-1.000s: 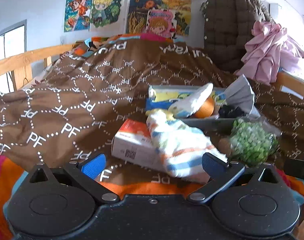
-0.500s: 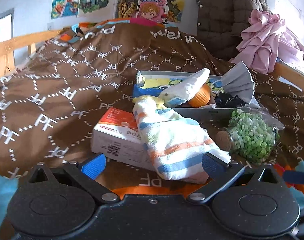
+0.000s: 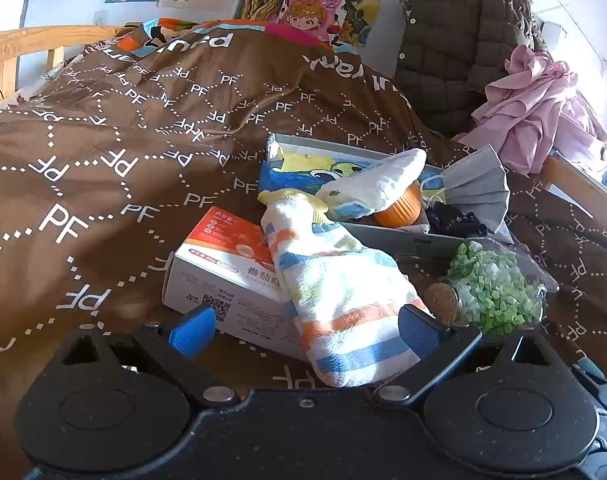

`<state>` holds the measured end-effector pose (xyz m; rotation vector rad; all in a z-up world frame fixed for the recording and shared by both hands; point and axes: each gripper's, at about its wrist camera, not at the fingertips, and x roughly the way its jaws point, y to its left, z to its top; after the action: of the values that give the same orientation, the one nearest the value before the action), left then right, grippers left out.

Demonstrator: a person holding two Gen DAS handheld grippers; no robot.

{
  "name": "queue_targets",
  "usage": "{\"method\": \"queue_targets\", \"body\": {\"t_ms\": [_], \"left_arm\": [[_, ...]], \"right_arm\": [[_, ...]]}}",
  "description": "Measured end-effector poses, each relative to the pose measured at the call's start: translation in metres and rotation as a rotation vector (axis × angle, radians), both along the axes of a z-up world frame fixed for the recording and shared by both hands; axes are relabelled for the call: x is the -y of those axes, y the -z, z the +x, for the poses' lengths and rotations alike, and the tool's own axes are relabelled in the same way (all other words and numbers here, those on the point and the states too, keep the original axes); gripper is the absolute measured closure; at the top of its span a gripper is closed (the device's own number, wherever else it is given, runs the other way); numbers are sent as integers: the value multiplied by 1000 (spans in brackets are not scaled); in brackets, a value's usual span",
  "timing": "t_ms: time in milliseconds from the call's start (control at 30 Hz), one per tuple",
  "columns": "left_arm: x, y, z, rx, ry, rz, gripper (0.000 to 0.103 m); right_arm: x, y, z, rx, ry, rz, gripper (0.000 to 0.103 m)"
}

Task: Organize soft objects
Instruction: 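Move both tools back toward the striped towel and white box, then grasp the striped towel with the left tool while the right tool grasps the white sock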

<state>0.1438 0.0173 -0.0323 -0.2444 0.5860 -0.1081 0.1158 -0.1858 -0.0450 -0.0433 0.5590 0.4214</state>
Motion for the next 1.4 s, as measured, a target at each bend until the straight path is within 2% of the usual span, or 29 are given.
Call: {"method": "queue_targets", "body": {"t_ms": [300,967,1100,1400], "left_arm": [[7,-1,1,3,36,47,4],[20,-5,0,10,77,119,4],[21,-6,-1,7,86,122,5],[18,-4,-1,-16,88,72,14]], "right_arm": [[-4,1,-2,34,13,-8,4],[-11,7,1,30,-8,-22,9],[-12,8,2,27,-11,-27,11],[-11,11,5,3,-7,-30,19]]}}
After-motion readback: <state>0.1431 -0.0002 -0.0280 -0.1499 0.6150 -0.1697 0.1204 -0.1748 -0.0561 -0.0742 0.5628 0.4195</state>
